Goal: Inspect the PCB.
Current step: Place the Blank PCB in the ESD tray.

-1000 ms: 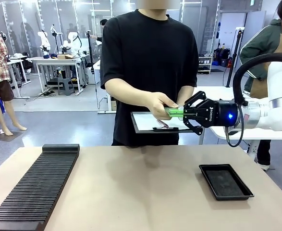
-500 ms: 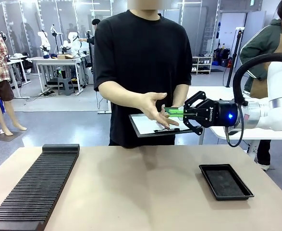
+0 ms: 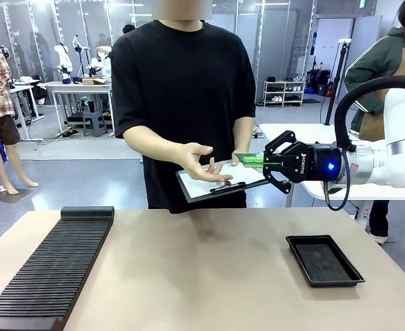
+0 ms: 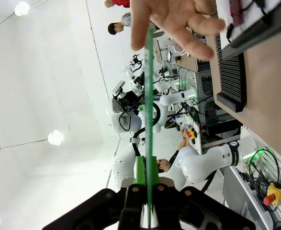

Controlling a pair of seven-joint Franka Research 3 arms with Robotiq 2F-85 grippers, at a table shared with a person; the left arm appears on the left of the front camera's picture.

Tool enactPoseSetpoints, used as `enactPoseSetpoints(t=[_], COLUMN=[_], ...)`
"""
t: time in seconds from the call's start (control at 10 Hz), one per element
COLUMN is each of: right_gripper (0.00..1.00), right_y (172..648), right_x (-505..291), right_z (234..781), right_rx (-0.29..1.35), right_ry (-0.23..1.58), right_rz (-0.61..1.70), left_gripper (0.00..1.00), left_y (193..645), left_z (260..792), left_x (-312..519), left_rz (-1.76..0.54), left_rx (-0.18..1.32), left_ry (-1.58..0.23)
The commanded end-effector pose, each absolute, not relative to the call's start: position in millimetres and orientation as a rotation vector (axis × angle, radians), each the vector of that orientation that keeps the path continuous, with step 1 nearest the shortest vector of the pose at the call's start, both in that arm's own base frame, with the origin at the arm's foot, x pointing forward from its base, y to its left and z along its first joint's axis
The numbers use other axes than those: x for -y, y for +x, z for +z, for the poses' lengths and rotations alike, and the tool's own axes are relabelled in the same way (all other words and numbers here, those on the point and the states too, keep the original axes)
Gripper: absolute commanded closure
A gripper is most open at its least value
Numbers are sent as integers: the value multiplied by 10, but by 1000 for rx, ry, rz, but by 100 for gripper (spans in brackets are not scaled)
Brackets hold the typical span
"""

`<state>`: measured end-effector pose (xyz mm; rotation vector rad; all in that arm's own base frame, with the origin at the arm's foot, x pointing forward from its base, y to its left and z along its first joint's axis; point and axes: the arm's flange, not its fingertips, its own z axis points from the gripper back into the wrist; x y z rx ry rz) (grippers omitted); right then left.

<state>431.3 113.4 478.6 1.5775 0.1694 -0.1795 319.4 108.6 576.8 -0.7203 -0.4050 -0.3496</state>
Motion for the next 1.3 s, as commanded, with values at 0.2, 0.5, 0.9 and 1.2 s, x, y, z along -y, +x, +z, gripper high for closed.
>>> enactPoseSetpoints(t=[0.2,0.5,0.9,1.2], right_gripper=[100,97,97,97], right_y=[4323,4313,3862,3927], right_x=[-1151,-1134,-531,-319], right_z=[4819,4786,5048,4809], right_rx=[-169,-169,42,109], right_ry=[1578,1577,1135,821], right_rz=[-174,-179,-80,-46], left_gripper=[0,0,0,0], left_y=[3203,3203,3203,3203], left_z=[5819,5819,5819,5819], left_x=[-1103,-1103,-1103,-1103], left_rz=[-343,-343,-343,-343], left_rx=[379,379,379,379], left_ry=[-709,-709,-709,-709])
